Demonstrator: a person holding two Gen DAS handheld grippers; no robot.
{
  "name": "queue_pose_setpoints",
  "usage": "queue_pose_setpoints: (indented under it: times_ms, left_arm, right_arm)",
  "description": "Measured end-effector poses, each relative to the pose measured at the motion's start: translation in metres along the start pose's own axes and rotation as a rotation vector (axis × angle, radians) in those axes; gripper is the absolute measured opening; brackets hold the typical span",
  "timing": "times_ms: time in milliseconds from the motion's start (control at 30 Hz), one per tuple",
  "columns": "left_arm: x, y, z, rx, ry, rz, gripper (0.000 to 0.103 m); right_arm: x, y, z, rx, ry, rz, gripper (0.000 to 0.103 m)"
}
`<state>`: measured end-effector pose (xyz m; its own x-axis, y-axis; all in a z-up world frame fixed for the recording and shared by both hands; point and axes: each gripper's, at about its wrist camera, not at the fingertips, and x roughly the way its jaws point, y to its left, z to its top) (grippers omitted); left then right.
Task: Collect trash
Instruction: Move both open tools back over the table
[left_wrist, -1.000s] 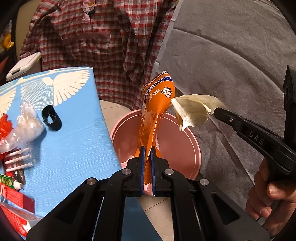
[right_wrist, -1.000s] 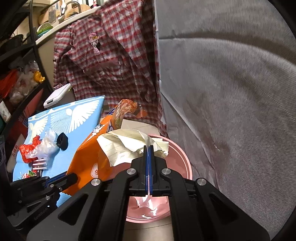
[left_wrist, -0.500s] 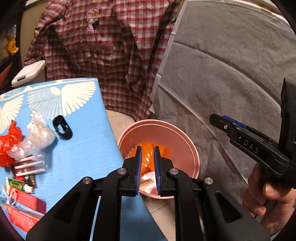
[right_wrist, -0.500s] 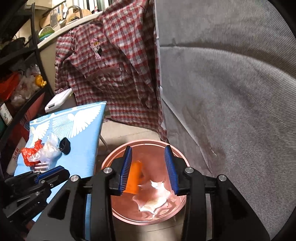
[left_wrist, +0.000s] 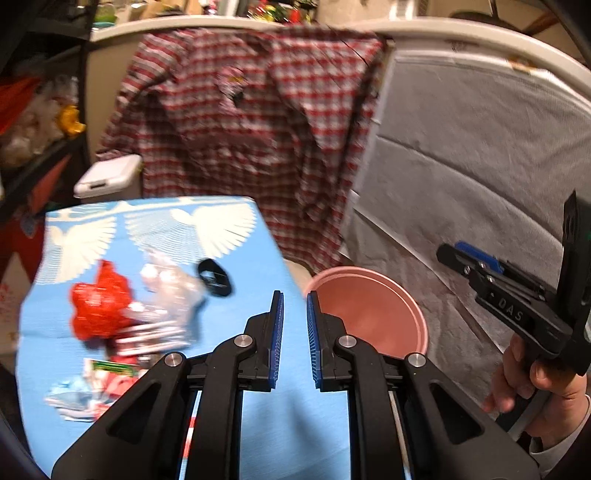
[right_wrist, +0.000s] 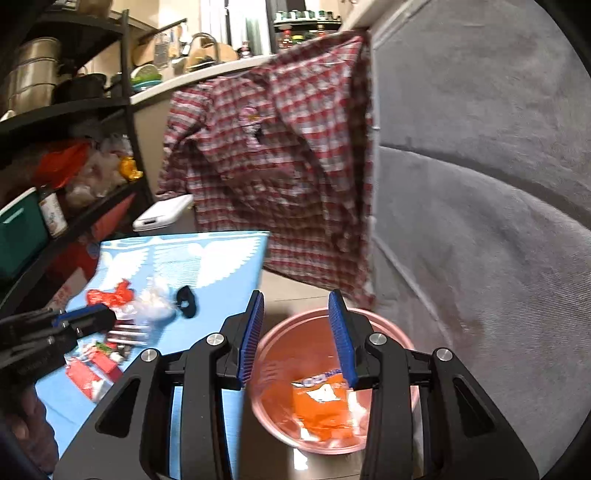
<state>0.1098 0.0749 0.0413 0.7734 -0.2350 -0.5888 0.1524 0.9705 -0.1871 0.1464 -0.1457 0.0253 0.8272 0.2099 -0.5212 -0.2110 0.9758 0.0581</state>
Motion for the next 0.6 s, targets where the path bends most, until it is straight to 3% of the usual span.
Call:
queue_pose_setpoints:
  times_ms: [233, 333, 600]
  left_arm:
    - [-0.043, 0.048, 0.006, -0.03, -0.083, 0.074, 0.013]
    - [-0.061, 0.077, 0.009, -0.066, -0.111, 0.119, 0.022]
    - [-0.073, 0.133, 0.013, -0.117, -0.121, 0.21, 0.025]
  right_arm:
    - [-0.006, 0.038, 0.006, -0.019, -0.008, 0.075, 0.037]
    - [-0.007, 0.056, 0.006, -0.035, -0.009, 0.107, 0.037]
    - [0.01, 0.093, 0.005, -0.033, 0.034, 0.208, 0.035]
